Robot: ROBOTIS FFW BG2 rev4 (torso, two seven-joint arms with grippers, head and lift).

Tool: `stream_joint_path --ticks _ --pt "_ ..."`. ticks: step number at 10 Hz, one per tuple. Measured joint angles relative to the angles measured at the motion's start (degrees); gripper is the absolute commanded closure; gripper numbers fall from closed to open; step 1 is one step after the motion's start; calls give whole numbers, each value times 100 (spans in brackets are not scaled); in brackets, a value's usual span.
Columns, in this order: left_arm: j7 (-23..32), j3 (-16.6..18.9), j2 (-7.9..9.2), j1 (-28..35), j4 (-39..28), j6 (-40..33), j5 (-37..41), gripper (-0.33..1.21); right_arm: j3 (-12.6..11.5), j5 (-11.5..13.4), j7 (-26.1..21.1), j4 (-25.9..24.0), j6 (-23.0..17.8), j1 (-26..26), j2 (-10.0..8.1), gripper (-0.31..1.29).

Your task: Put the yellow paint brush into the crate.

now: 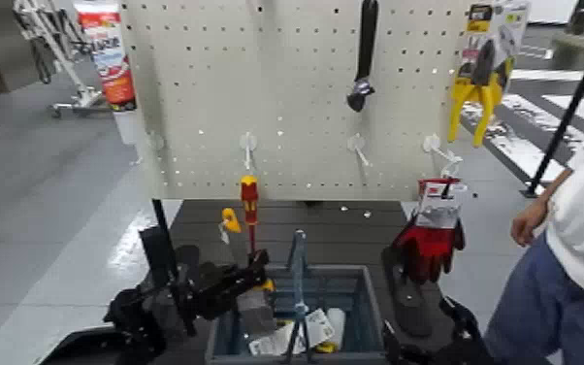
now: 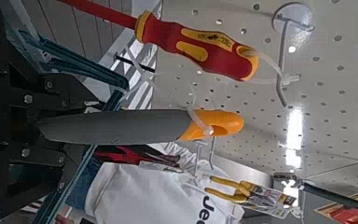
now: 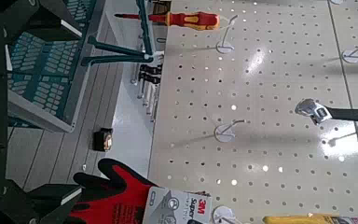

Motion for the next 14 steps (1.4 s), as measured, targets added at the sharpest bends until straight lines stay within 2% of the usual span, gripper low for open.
stream_joint_path --ticks 6,7,9,10,14 --pt "-3 -228 0 -185 592 -275 -80 118 36 -27 5 55 -7 -36 11 15" --pt "-3 -250 0 -208 639 -277 -85 108 40 -29 9 63 -9 -42 8 15" --pt "34 -273 0 -248 712 -235 -159 -30 46 -40 17 76 -13 -60 -1 15" --pt "41 -276 0 -259 713 -193 -224 -12 47 -46 18 79 -16 -62 -7 15" --pt "33 -283 0 -273 706 -163 -295 -14 45 -52 18 83 -21 -62 -12 15"
